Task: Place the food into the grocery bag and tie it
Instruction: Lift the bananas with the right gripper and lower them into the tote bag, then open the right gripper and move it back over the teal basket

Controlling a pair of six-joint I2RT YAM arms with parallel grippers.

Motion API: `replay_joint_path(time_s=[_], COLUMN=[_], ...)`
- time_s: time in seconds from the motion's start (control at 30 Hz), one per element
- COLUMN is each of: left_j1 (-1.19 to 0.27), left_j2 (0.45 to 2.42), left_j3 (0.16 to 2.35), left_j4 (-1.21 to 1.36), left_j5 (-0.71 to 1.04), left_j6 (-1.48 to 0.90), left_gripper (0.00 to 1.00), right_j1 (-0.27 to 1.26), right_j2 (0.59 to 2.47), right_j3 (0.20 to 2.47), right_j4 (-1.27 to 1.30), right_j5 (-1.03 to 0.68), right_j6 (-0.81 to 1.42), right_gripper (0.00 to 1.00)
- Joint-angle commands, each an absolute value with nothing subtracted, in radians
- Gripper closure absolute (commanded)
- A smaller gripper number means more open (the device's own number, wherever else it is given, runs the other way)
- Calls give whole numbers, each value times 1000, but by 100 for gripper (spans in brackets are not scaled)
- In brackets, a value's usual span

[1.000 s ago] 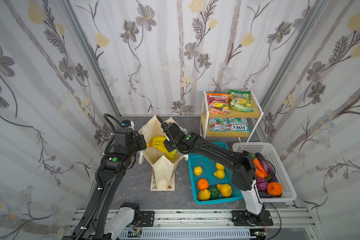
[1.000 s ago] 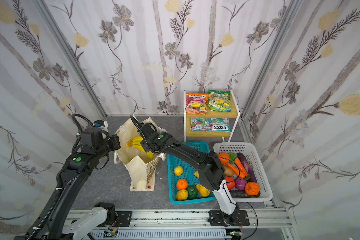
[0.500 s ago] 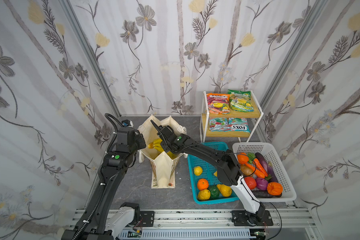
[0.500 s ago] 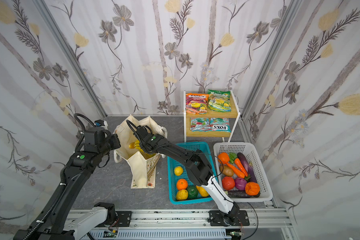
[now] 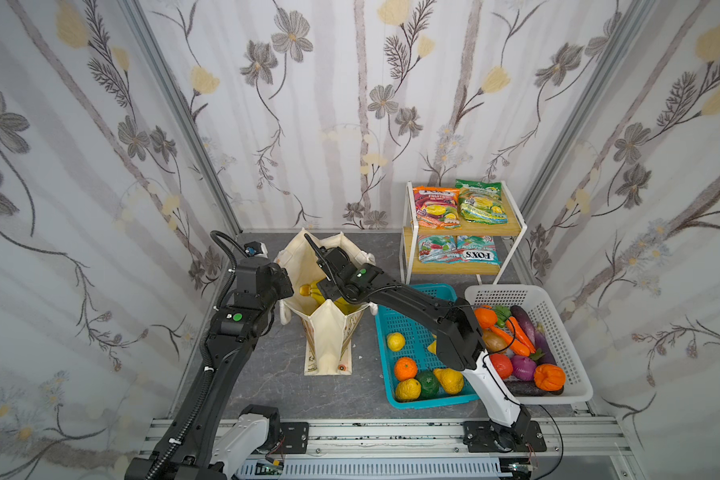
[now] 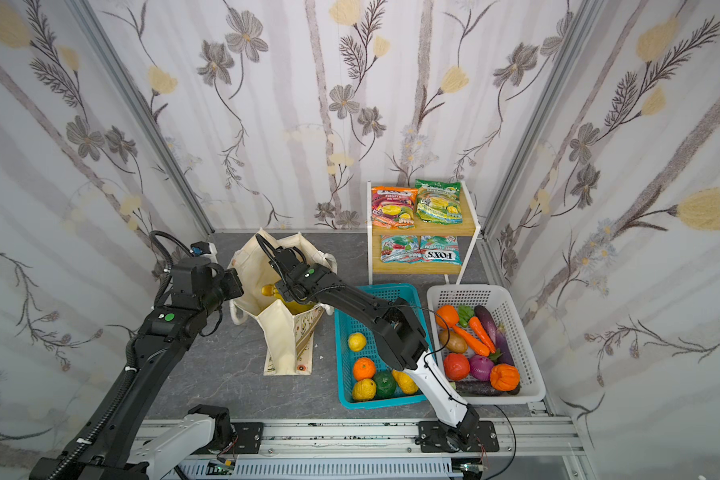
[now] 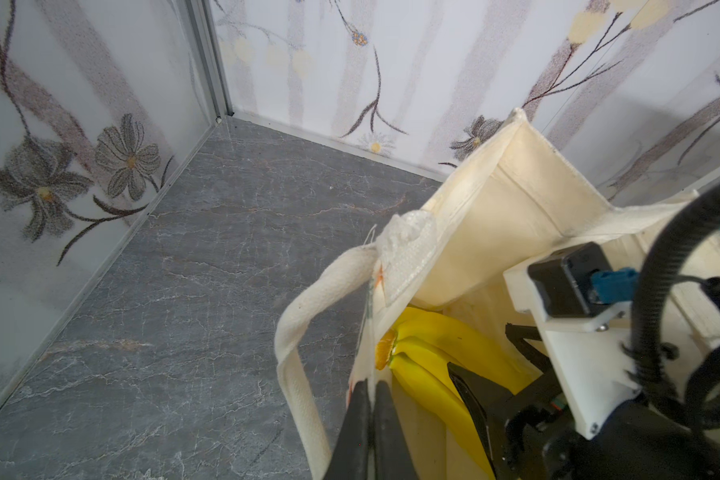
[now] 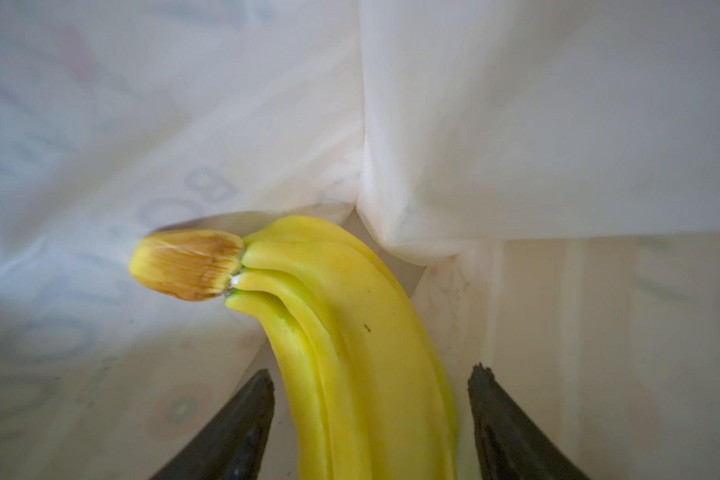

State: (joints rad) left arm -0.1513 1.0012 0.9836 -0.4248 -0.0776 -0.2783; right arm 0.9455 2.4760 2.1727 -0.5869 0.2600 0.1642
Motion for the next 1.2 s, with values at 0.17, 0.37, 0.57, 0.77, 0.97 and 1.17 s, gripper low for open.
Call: replay_joint_path(time_s=[0.17,0.37,0.57,0.77,0.97,1.17], left_j1=[-149,-145,-141,-140,-137,-136], left_j2=[983,965,950,912,871,830], left_j3=[970,944,942,966,1023,1108], left_j4=[-391,-371,-360,-363,-366,-377], left_j5=[-86,-96,-101,-109,-141,33], left_j6=[-287,-285,-285,-304,-310,-311], left_gripper=[100,100,99,44,14,0], right_j1=[946,951,950,950,936,908], right_j2=[2330,2207,2036,1834,1570,1394], right_j3=[2177,2148,2032,1840,1481,1288], right_j4=[-552,-552,-467,-345,-104,-168], right_j5=[185,176,202,282,335,253], right_j6=[152,151,146,143,98,136], right_gripper=[0,1,0,0,0,0])
